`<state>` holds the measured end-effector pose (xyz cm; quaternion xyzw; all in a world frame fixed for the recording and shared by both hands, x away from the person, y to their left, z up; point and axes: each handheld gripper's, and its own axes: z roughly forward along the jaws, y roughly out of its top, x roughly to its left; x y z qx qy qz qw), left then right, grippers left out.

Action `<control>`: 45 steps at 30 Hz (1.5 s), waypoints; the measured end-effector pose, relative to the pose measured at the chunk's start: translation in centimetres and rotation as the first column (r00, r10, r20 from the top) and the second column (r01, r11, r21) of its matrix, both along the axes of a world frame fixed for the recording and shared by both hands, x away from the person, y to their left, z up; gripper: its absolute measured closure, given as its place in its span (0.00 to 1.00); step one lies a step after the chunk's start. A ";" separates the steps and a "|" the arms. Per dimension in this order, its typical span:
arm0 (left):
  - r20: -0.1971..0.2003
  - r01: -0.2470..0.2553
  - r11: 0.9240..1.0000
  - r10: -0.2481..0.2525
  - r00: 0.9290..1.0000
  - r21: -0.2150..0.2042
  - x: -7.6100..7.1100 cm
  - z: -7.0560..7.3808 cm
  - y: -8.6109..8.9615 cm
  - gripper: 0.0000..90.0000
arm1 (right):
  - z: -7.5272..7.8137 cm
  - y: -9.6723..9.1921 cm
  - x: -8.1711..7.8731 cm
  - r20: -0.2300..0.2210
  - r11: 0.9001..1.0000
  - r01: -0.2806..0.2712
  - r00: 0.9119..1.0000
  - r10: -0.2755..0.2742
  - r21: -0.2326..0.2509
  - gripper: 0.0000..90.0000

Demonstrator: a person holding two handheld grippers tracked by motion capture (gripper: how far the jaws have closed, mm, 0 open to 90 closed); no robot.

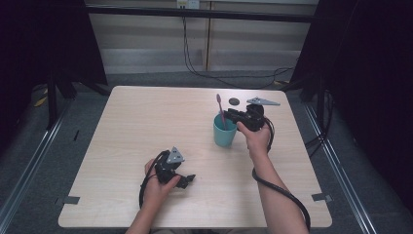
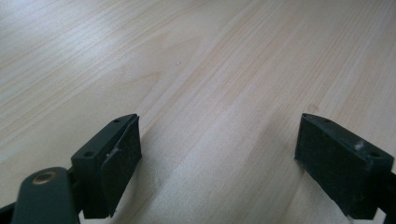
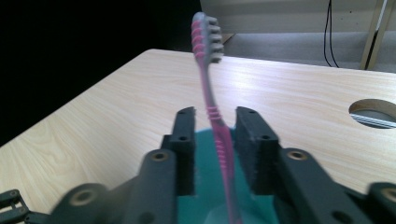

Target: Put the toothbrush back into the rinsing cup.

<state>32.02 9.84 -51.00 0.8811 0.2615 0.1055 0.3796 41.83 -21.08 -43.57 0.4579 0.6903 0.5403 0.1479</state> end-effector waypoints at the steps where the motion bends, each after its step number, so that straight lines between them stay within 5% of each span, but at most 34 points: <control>1: 0.000 0.000 1.000 0.000 1.000 0.000 0.0 0.0 0.0 0.16 | 0.1 0.0 0.0 -0.002 1.000 0.003 1.000 -0.003 -0.010 0.70; 8: -0.003 -0.005 1.000 0.005 1.000 -0.007 -0.1 0.0 0.0 0.16 | 0.7 0.1 -0.8 -0.003 0.998 -0.019 1.000 0.018 -0.053 0.50; 15: -0.003 -0.002 1.000 0.002 1.000 -0.004 -0.1 0.0 0.0 0.16 | 1.7 -0.4 -2.4 0.020 0.995 -0.028 0.999 0.030 -0.092 0.44; 20: -0.003 0.001 1.000 -0.001 1.000 0.000 0.0 0.0 0.0 0.16 | 2.0 -1.0 -3.5 0.011 0.996 -0.034 0.999 0.035 -0.078 0.40; 35: -0.004 -0.003 1.000 0.003 1.000 -0.005 -0.1 0.0 0.0 0.16 | 1.0 -2.8 -6.3 -0.023 0.991 -0.034 0.999 0.032 -0.131 0.29; 45: -0.005 -0.004 1.000 0.004 1.000 -0.007 -0.1 0.0 0.0 0.16 | -0.8 -2.4 -8.0 -0.056 0.983 -0.064 0.997 0.055 -0.175 0.27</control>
